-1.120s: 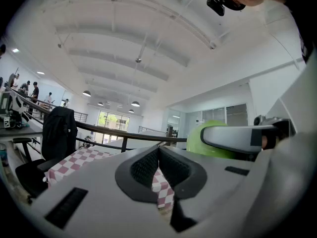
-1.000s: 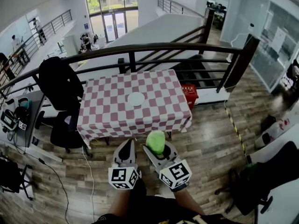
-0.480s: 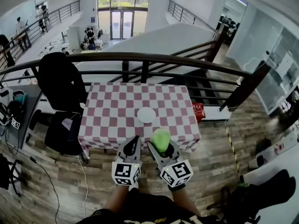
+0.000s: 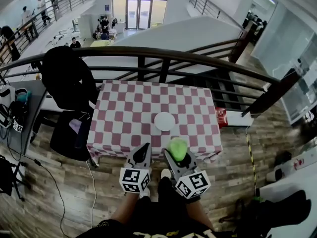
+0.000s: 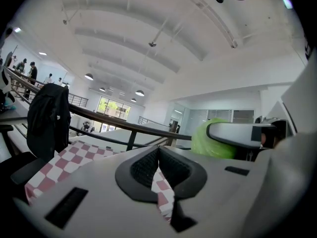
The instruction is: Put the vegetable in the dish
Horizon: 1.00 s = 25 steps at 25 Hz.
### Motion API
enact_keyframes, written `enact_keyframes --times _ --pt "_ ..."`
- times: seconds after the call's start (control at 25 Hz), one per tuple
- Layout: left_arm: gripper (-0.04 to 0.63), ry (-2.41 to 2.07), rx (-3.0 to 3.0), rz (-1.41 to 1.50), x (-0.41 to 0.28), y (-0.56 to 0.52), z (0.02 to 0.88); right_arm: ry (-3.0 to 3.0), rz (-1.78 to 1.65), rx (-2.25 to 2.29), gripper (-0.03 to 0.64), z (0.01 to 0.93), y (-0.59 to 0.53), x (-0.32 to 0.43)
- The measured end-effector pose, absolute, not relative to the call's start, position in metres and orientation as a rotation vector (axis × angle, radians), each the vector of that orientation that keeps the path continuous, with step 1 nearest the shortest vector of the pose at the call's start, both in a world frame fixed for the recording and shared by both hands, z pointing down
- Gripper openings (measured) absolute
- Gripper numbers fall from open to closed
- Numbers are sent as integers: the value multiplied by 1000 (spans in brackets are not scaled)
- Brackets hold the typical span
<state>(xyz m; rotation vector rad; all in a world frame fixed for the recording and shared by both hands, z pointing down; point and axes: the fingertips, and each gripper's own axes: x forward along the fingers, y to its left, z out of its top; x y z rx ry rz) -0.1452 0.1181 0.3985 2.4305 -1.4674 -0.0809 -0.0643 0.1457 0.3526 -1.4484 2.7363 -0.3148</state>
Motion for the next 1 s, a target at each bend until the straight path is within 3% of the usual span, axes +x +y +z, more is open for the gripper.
enact_keyframes --times 0.68,1.0 --pt "21 -1659 2457 -52 -82 -46 380 2704 -341 -1252 198 339 -46 10" --pt "21 -1711 2386 133 -57 -71 435 2764 -634 -1254 198 423 -86 36"
